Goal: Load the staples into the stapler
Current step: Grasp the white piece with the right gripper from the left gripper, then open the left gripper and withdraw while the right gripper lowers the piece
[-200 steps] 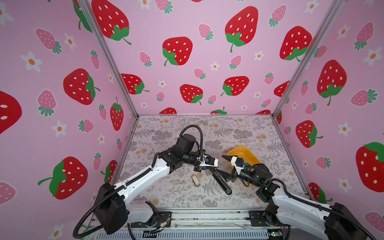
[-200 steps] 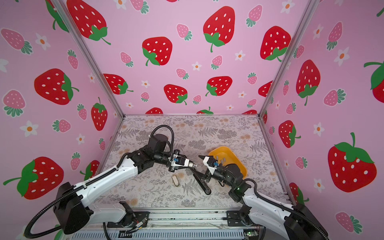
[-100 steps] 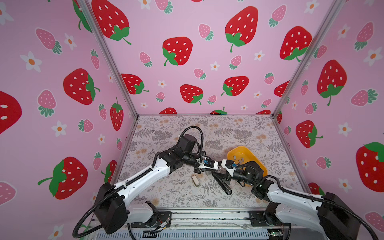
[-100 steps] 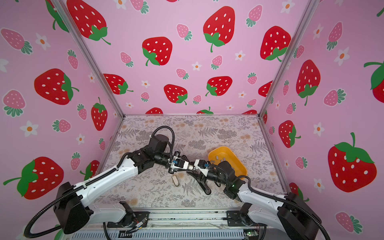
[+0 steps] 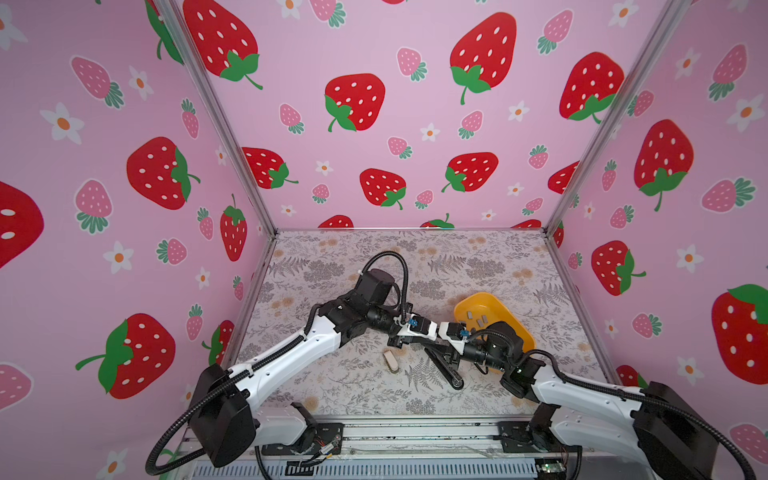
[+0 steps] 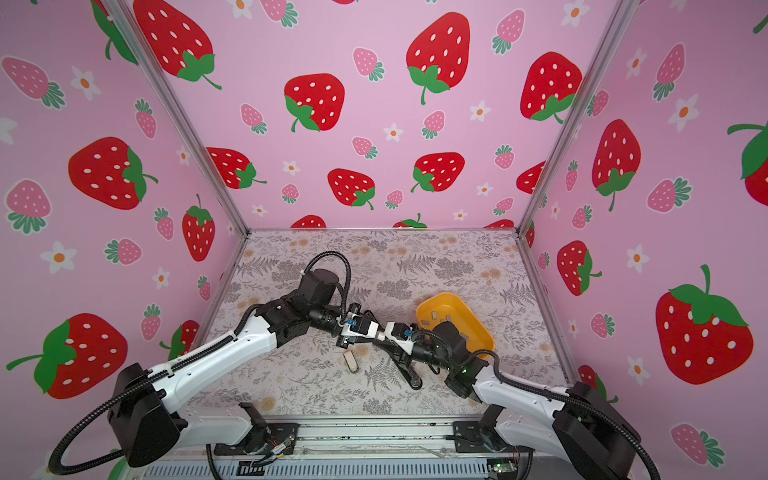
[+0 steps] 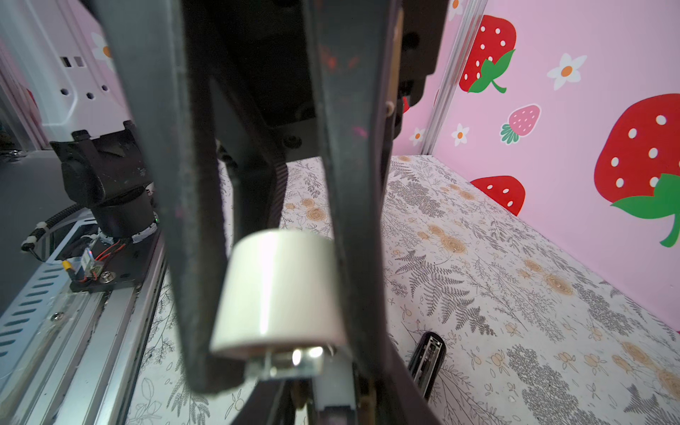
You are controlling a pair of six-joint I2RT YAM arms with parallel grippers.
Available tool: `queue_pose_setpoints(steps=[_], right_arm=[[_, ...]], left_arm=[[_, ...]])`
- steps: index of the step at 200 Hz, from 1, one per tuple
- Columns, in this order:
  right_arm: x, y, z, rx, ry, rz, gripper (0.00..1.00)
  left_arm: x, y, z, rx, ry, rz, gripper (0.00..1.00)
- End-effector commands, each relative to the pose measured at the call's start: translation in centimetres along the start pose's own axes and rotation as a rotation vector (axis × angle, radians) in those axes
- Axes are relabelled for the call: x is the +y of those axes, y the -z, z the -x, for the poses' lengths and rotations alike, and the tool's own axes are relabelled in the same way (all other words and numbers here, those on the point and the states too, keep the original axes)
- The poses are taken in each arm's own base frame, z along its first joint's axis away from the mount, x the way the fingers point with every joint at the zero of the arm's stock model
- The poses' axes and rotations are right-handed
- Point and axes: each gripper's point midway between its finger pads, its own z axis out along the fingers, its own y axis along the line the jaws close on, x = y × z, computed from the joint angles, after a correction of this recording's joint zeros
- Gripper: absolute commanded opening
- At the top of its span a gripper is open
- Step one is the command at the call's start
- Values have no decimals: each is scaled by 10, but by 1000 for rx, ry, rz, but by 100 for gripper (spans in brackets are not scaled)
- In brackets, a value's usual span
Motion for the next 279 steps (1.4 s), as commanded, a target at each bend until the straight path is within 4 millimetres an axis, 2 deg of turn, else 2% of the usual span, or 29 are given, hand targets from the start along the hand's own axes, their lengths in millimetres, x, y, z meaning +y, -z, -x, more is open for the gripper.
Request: queue_pose_setpoints(steps=[1, 17, 49, 84, 108, 143, 165, 218, 247, 279], right_arm=[[-28, -7, 10, 3, -106, -127, 17], [-41, -10, 4, 29, -168, -184, 15], [-62, -14, -8, 91, -259, -275, 0], [-77, -16, -18, 147, -313, -355, 0], [-83, -15, -18, 169, -354, -387, 0], [-84, -18, -22, 287, -454, -430, 0], [-70, -20, -36, 426, -508, -434, 0], [-13, -22, -70, 673, -508, -375, 0], [5, -23, -93, 774, -521, -357, 0], [17, -26, -114, 843, -509, -351, 0]], left_arm=[[13, 5, 14, -32, -80, 68, 37], [29, 10, 12, -27, -48, 146, 40], [60, 29, 3, -11, 20, 281, 44], [91, 59, -9, -11, 65, 460, 43], [101, 76, -17, 9, 52, 545, 43], [104, 97, -21, 45, 14, 621, 44], [106, 110, -19, 64, -17, 671, 44], [111, 131, -24, 104, -37, 776, 44], [116, 143, -22, 81, -19, 813, 44], [116, 144, -25, 82, -11, 818, 44]])
